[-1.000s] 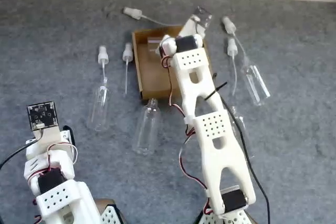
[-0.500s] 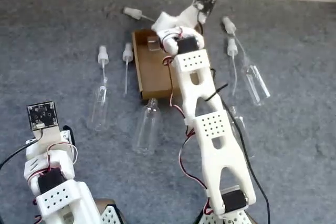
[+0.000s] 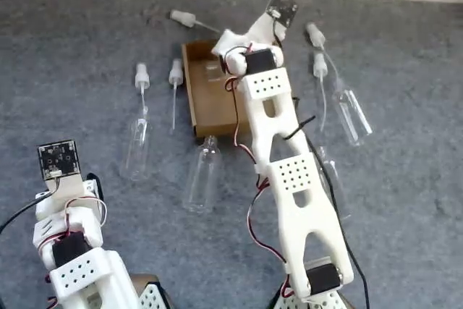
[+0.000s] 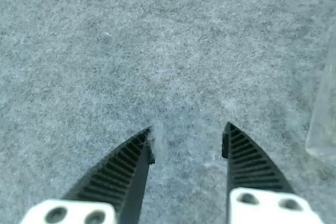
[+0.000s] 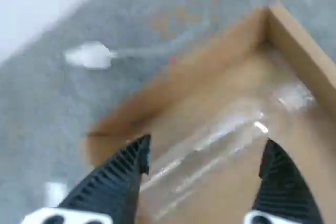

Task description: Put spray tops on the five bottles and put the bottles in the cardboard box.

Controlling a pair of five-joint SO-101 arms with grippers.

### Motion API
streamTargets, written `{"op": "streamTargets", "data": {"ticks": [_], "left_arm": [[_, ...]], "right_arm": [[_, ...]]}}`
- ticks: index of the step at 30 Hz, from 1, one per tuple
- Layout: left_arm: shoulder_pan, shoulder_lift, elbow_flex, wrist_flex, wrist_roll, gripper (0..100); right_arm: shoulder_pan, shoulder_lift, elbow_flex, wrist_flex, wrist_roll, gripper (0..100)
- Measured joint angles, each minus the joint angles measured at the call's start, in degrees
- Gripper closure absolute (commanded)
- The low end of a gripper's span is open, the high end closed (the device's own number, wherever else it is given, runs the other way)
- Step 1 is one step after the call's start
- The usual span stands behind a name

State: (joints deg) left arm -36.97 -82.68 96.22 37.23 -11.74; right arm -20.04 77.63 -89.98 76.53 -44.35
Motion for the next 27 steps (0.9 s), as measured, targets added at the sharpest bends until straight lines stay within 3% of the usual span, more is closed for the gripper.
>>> {"op": "streamTargets", "data": {"ticks": [9, 16, 19, 27], "left_arm": [[0.0, 0.0, 0.0, 0.0, 0.0, 83], [0.0, 0.0, 0.0, 0.0, 0.0, 83], [0.0, 0.0, 0.0, 0.0, 0.0, 83], [0.0, 0.0, 0.0, 0.0, 0.0, 83]], "right_arm": [[0.0, -1.5, 1.0, 11.1, 3.8, 72.5], [1.9, -1.2, -3.3, 16.2, 6.0, 99.8], [3.4, -1.8, -3.6, 18.5, 14.5, 99.4], [4.1, -15.6, -3.5, 23.9, 45.8, 99.5]]}}
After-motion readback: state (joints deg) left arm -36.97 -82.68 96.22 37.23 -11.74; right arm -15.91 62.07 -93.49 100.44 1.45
